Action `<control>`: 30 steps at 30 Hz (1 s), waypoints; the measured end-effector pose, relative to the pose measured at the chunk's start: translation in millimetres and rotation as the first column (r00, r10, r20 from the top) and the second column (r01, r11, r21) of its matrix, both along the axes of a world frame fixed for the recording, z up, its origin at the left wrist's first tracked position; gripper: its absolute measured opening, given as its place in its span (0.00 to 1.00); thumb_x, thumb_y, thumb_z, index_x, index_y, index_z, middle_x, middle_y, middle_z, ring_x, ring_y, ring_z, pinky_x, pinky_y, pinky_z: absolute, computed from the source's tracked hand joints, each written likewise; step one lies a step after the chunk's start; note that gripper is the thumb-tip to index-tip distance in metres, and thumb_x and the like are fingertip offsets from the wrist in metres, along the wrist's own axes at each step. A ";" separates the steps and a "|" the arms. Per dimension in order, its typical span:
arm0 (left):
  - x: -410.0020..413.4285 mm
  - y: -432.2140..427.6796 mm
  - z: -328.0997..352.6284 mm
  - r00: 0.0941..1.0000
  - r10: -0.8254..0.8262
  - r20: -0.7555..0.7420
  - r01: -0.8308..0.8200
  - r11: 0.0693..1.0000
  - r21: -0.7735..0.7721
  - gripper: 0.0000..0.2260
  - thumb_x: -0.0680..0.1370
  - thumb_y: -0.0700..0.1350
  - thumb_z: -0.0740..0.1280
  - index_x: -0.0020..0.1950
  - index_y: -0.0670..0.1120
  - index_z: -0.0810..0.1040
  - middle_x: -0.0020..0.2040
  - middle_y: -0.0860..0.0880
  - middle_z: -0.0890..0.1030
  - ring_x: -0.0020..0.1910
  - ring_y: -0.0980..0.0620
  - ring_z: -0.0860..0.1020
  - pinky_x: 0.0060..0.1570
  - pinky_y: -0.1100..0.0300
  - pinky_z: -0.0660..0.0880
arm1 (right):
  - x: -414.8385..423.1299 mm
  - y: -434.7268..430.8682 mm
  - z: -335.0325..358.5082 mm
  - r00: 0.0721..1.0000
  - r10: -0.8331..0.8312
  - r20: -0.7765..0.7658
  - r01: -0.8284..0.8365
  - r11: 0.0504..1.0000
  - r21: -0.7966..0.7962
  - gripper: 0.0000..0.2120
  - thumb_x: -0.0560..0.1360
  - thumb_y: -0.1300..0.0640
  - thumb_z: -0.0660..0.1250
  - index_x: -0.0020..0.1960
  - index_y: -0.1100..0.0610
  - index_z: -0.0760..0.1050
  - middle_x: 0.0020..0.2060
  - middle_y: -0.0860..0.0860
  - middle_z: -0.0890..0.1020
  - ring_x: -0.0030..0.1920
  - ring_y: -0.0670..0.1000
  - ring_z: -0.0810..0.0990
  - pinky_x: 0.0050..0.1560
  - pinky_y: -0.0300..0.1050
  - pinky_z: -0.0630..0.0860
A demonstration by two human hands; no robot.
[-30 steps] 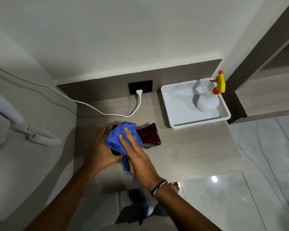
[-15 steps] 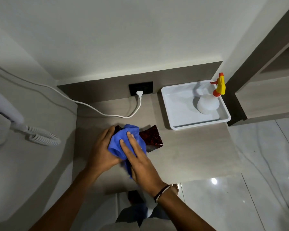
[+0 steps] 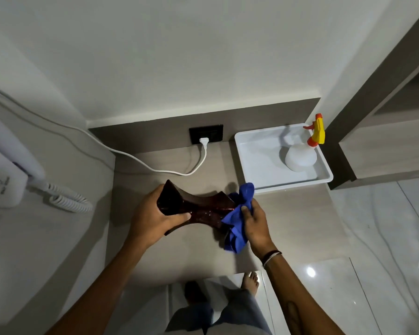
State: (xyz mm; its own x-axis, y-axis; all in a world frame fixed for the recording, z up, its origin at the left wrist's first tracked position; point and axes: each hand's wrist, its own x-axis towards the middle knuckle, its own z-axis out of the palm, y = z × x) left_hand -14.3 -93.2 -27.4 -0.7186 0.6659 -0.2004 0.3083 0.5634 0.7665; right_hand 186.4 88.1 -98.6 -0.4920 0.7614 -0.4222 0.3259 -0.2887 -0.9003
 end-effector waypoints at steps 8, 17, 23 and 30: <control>19.2 -6.3 0.2 0.941 -0.279 -0.193 0.227 0.940 -0.253 0.62 0.59 0.86 0.67 0.85 0.70 0.40 0.89 0.56 0.42 0.86 0.41 0.57 0.74 0.31 0.71 | -13.8 9.8 4.0 0.995 -0.093 -0.043 0.072 0.932 -0.355 0.15 0.88 0.67 0.54 0.66 0.64 0.79 0.53 0.59 0.90 0.51 0.58 0.90 0.57 0.53 0.87; 20.6 -7.8 -8.6 0.809 -0.358 -0.466 0.294 0.933 -0.206 0.57 0.65 0.40 0.86 0.86 0.39 0.55 0.87 0.40 0.59 0.86 0.41 0.58 0.82 0.48 0.59 | -35.8 14.6 4.6 0.993 0.095 0.075 -0.100 0.992 0.074 0.15 0.87 0.68 0.57 0.70 0.64 0.77 0.60 0.59 0.85 0.60 0.58 0.84 0.71 0.62 0.78; 15.0 -8.0 -20.5 0.827 -0.297 -0.478 0.253 0.955 -0.155 0.47 0.62 0.40 0.84 0.78 0.36 0.68 0.71 0.38 0.77 0.69 0.36 0.77 0.71 0.53 0.71 | -19.8 -24.0 36.6 0.998 0.063 -0.029 -0.050 0.943 0.329 0.24 0.87 0.69 0.57 0.80 0.58 0.71 0.77 0.61 0.76 0.79 0.55 0.74 0.81 0.50 0.68; 6.4 -6.2 -20.8 0.871 -0.295 -0.394 0.306 0.951 -0.035 0.42 0.65 0.52 0.80 0.76 0.42 0.70 0.70 0.45 0.75 0.67 0.45 0.76 0.73 0.64 0.64 | -23.6 -82.0 23.4 0.776 0.629 0.056 -0.539 0.613 0.578 0.39 0.85 0.70 0.62 0.86 0.43 0.53 0.88 0.50 0.53 0.88 0.55 0.54 0.85 0.53 0.62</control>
